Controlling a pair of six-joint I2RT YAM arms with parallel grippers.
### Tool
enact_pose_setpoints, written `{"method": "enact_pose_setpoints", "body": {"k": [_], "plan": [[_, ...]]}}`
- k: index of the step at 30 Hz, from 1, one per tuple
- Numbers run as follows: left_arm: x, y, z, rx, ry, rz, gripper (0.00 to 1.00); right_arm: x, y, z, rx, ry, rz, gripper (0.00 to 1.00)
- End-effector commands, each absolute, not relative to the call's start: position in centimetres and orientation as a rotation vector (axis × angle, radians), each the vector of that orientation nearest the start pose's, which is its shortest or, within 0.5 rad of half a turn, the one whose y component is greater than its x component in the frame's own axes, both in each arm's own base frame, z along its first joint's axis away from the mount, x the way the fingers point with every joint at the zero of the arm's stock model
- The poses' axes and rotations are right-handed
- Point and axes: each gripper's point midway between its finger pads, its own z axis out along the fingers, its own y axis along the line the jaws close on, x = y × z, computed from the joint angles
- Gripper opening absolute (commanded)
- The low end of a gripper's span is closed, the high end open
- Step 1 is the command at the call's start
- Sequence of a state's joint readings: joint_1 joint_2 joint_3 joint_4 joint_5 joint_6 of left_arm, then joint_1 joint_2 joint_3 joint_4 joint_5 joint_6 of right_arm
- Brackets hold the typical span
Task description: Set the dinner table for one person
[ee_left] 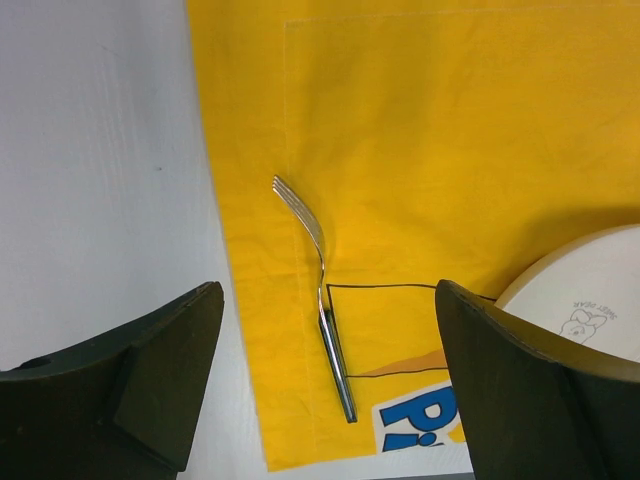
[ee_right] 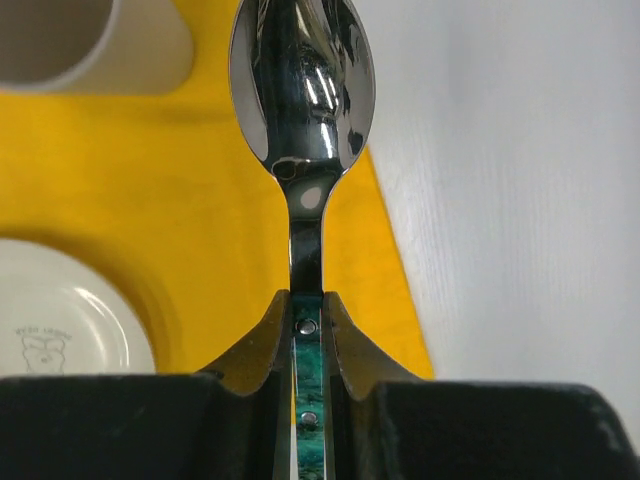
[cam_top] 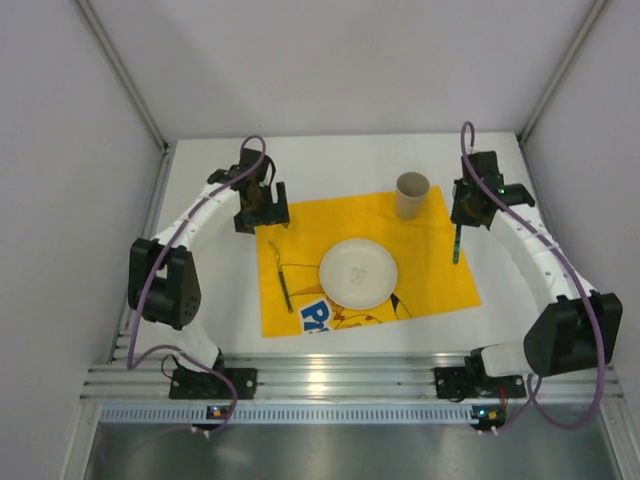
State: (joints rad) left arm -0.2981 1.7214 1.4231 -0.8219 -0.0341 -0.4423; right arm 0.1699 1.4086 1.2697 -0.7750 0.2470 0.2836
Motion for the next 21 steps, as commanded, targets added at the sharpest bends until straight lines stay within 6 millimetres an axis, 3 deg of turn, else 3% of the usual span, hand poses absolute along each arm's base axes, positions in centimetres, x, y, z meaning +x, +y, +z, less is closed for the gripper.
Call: {"method": "enact_pose_setpoints", "body": {"k": [1,2,3,4,6,14,21], "plan": [[37.9,-12.9,11.6,-0.184,2.66,-0.189,0.93,30.4,4.9,16.0,0.225,2.503,0.023,0.0],[38.0,-12.9,11.5,-0.185,2.661,-0.187,0.94,29.6,5.4,15.3,0.212,2.515,0.062,0.0],[38.1,-12.8,11.4,-0.184,2.662,-0.182,0.95,28.0,6.6,13.2,0.179,2.571,0.138,0.0],[38.1,-12.8,11.1,-0.182,2.669,-0.178,0.95,28.1,7.4,13.3,0.169,2.537,0.198,0.0],[38.1,-12.9,10.9,-0.181,2.676,-0.179,0.96,27.0,9.1,11.6,0.125,2.564,0.293,0.0],[37.7,-13.1,10.5,-0.174,2.709,-0.183,0.97,29.5,12.3,8.7,-0.002,2.541,0.373,0.0],[37.3,-12.1,11.3,-0.168,2.695,-0.133,0.97,30.3,12.4,4.5,-0.036,2.62,0.312,0.0]]}}
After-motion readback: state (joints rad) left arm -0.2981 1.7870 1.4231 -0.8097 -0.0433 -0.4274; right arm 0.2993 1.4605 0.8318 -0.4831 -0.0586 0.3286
